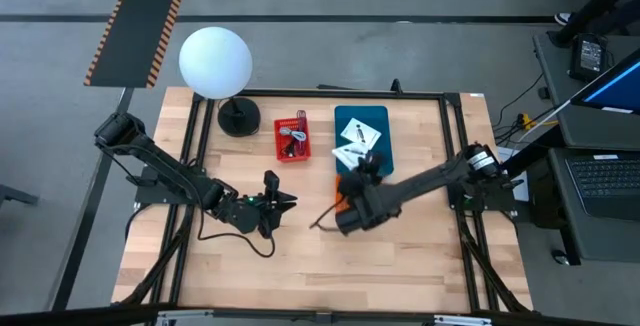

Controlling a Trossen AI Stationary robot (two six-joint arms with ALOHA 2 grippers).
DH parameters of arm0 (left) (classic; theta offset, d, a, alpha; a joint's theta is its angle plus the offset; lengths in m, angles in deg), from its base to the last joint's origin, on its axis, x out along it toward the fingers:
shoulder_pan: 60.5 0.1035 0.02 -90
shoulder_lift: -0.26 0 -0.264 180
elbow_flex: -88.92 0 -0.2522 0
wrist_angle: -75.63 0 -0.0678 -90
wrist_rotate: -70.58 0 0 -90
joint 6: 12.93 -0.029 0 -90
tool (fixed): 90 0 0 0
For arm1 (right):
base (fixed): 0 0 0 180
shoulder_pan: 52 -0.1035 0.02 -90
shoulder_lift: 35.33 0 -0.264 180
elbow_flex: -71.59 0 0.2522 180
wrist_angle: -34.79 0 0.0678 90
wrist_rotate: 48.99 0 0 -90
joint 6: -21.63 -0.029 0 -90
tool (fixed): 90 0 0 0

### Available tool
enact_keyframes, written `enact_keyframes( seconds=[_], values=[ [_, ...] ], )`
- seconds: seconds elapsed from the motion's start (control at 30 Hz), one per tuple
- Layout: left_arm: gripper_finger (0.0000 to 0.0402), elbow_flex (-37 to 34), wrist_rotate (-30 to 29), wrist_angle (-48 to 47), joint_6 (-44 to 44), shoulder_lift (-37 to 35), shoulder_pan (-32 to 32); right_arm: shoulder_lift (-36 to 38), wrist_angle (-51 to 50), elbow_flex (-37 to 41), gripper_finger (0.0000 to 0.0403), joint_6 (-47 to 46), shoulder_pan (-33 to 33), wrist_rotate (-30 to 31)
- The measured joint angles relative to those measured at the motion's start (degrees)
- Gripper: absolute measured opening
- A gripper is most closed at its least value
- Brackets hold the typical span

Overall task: Pick and place items into bin
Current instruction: Put the white card reader box into the blue bin

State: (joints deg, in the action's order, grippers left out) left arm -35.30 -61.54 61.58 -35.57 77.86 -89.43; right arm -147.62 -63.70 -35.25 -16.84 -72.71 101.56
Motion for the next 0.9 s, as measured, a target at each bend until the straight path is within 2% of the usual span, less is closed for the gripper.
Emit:
enact_keyframes(
  seconds=[0.1, 0.27, 0.4, 0.5, 0.63, 0.9],
  values=[
    [0.0072, 0.0, -0.2, -0.2, -0.1, 0.0, 0.1, 0.8, -0.6, 0.0, 0.0014, 4.1, 2.9, -2.1],
    [0.0072, 0.0, -1.9, -0.7, -0.1, 0.0, 0.2, 5.9, -0.7, 0.0, 0.0014, 10.5, 7.7, -2.1],
    [0.0072, 0.0, -4.8, -1.4, -0.1, 0.0, 0.2, 11.4, 4.1, 2.3, 0.0014, 16.1, 11.1, -2.6],
    [0.0072, 0.0, -6.0, -1.4, -0.1, 0.0, 0.2, 15.5, 13.4, 6.6, 0.0014, 23.1, 13.5, -8.1],
    [0.0072, 0.0, -6.5, -1.5, -0.1, 0.0, 0.2, 19.4, 25.8, 13.7, 0.0013, 31.4, 16.1, -18.8],
    [0.0068, 0.0, -6.3, -1.3, 0.0, 0.0, 0.2, 20.0, 28.0, 20.8, 0.0013, 32.9, 21.7, -20.0]
  ],
)
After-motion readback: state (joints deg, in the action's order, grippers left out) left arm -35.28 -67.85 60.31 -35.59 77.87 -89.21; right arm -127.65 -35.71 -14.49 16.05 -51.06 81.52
